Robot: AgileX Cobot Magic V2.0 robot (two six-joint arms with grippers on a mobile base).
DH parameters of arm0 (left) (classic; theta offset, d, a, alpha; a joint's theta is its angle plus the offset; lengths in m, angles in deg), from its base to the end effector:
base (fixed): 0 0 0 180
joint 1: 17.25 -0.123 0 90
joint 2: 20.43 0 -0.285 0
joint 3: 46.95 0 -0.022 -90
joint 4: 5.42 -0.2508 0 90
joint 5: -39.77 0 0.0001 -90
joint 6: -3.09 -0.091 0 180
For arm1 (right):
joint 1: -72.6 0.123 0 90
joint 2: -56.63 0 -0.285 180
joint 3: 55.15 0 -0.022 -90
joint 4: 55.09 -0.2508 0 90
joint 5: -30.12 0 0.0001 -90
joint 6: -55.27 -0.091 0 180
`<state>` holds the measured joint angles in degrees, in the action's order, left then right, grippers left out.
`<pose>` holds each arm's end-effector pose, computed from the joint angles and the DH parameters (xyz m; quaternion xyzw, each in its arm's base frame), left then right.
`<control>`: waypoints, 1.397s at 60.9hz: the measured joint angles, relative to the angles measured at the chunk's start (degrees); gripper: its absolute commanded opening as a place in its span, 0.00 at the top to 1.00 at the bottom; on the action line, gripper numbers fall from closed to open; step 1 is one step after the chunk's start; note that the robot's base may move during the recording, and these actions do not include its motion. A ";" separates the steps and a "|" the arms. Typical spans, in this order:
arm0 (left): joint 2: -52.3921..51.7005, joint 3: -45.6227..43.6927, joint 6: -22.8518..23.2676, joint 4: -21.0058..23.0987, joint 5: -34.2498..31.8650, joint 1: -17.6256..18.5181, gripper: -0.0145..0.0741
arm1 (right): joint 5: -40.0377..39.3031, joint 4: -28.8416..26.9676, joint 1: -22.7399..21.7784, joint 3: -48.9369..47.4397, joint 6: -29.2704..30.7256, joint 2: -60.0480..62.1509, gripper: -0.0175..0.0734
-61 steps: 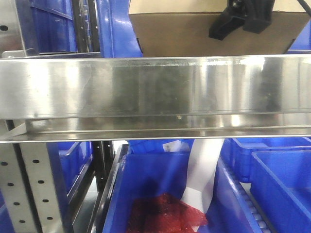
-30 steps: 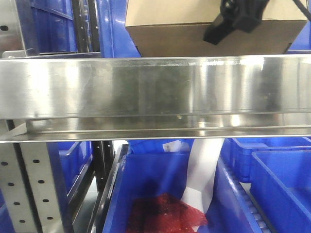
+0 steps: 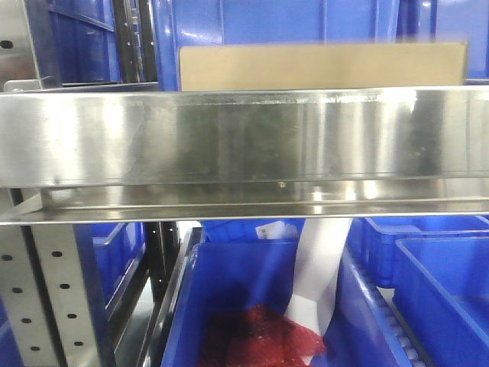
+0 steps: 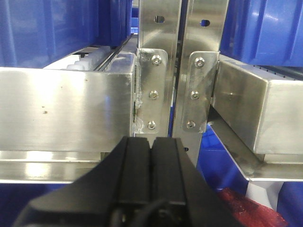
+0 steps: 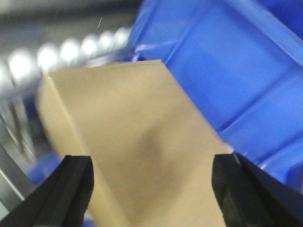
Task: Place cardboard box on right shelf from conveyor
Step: 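Lower the box flat onto the upper shelf and open the right gripper, then withdraw the right gripper from the box on the shelf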
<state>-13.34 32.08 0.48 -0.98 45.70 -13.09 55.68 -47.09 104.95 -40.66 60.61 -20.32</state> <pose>0.0566 -0.0049 0.1938 0.0176 0.7193 -0.0390 0.6934 0.2293 0.1388 0.3753 -0.3106 0.7927 0.0648 0.5205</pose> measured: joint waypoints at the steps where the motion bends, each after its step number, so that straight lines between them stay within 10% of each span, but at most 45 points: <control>1: 0.00 0.00 0.00 0.00 0.00 0.00 0.97 | -0.17 0.28 0.00 0.01 -1.90 0.37 0.15; 12: 0.00 0.00 0.00 0.00 0.00 0.00 0.97 | -5.04 6.38 0.00 5.87 -27.82 7.14 0.17; 21: 0.00 0.00 0.00 0.00 0.00 0.00 0.97 | -10.18 9.65 0.00 12.95 -39.76 13.63 0.38; 33: 0.00 0.00 0.00 0.00 0.00 0.00 0.97 | -12.06 10.17 0.00 18.88 -42.20 20.59 0.79; 85: 0.00 0.00 0.00 0.00 0.00 0.00 0.97 | -13.34 10.81 0.00 20.61 -41.22 22.16 0.78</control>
<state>-13.34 32.08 0.48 -0.98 45.70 -13.09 42.33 -36.29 104.95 -20.04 19.39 1.84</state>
